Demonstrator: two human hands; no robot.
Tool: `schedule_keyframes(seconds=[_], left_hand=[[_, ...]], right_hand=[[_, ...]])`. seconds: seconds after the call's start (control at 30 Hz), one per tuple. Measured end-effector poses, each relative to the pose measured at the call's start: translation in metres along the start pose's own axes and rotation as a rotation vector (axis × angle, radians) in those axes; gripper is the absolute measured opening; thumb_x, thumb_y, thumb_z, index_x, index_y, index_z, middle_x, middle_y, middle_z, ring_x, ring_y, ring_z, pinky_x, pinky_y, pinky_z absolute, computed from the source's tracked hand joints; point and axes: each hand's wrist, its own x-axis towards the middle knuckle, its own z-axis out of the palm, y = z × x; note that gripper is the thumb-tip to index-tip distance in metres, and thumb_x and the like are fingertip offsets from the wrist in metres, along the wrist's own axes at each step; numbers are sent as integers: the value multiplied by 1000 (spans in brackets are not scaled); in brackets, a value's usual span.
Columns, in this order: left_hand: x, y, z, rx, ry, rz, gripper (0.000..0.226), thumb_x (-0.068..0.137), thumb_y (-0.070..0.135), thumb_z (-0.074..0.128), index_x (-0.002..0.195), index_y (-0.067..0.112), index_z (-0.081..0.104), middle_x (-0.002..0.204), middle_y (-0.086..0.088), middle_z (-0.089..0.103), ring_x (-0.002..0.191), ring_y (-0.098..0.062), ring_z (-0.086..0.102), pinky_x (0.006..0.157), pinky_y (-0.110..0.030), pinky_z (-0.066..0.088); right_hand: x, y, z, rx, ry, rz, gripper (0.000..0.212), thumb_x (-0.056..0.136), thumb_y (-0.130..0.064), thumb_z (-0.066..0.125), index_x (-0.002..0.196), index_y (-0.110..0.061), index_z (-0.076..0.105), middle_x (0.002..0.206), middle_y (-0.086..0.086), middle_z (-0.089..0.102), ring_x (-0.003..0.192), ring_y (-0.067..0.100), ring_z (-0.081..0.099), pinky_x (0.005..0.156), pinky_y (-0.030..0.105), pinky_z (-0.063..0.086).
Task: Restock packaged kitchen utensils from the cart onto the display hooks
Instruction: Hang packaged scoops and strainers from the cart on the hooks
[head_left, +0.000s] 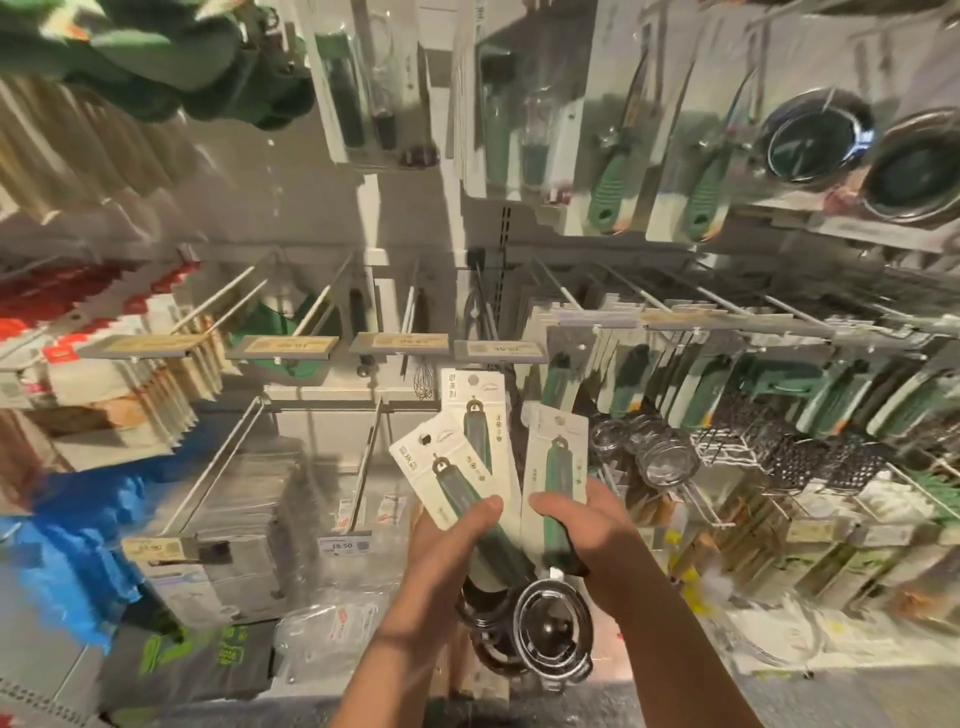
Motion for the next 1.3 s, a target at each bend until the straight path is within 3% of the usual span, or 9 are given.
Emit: schedule_keyframes(seconds=[0.2, 0.3, 0.47, 0.6, 0.73, 0.97, 1.07, 1.2, 1.3], left_hand=[[15, 0, 13, 57, 322, -77, 24, 95, 13, 70, 118, 18, 70, 104, -4, 80, 96, -22, 77, 88, -44, 58], [18, 1, 13, 60, 372, -60, 32, 92, 9, 73, 123, 18, 69, 109, -3, 79, 102, -23, 76, 95, -46, 58], [20, -3, 22, 71, 384, -75, 30, 91, 11, 75, 120, 18, 69, 106, -3, 80, 99, -22, 76, 93, -45, 59], [19, -10, 32, 110, 369, -92, 30, 91, 9, 76, 118, 19, 69, 106, -2, 80, 97, -19, 76, 90, -40, 59], [20, -15, 38, 128, 378, -111, 34, 88, 12, 79, 120, 20, 69, 104, 0, 80, 96, -18, 76, 92, -42, 59], [22, -18, 41, 137, 396, -104, 34, 88, 10, 79, 117, 23, 69, 102, 3, 80, 94, -15, 76, 89, -38, 58], [21, -22, 39, 107, 402, -144, 35, 89, 10, 78, 120, 23, 68, 104, 3, 80, 94, -15, 77, 85, -35, 57], [17, -25, 35, 66, 434, -181, 31, 90, 13, 77, 119, 22, 69, 102, 3, 80, 91, -13, 77, 78, -29, 56], [15, -24, 32, 66, 438, -177, 29, 92, 14, 75, 118, 22, 69, 102, 3, 80, 92, -13, 77, 81, -30, 56]], right_hand=[[7, -8, -17, -45, -30, -158, 22, 98, -1, 65, 117, -8, 72, 107, 12, 78, 98, 30, 76, 78, 37, 60], [14, -14, -25, -49, -13, -169, 22, 98, -3, 67, 116, -14, 71, 104, 4, 80, 96, 22, 76, 75, 32, 60], [20, -20, -29, -142, 34, -249, 20, 100, -25, 66, 120, -27, 67, 111, -12, 77, 103, 6, 72, 93, 33, 57], [25, -29, -32, -216, 44, -247, 87, 81, -82, 58, 151, -32, 45, 151, -14, 52, 140, 12, 50, 118, 49, 40], [31, -47, -36, -201, 69, -246, 89, 91, -73, 54, 162, -27, 26, 162, -14, 34, 151, 13, 32, 124, 49, 28], [48, -59, -38, -313, 22, -226, 65, 102, -56, 51, 157, -24, 38, 154, -17, 40, 147, 15, 37, 122, 40, 29], [57, -55, -34, -363, 79, -203, 65, 100, -58, 52, 154, -22, 44, 155, -6, 49, 144, 20, 44, 120, 45, 35], [72, -55, -32, -357, 126, -166, 36, 104, -49, 53, 128, -22, 53, 134, -2, 60, 114, 20, 54, 100, 32, 40], [89, -56, -26, -397, 108, -137, 70, 102, -55, 52, 154, -9, 39, 159, 9, 42, 142, 31, 43, 114, 42, 37]])
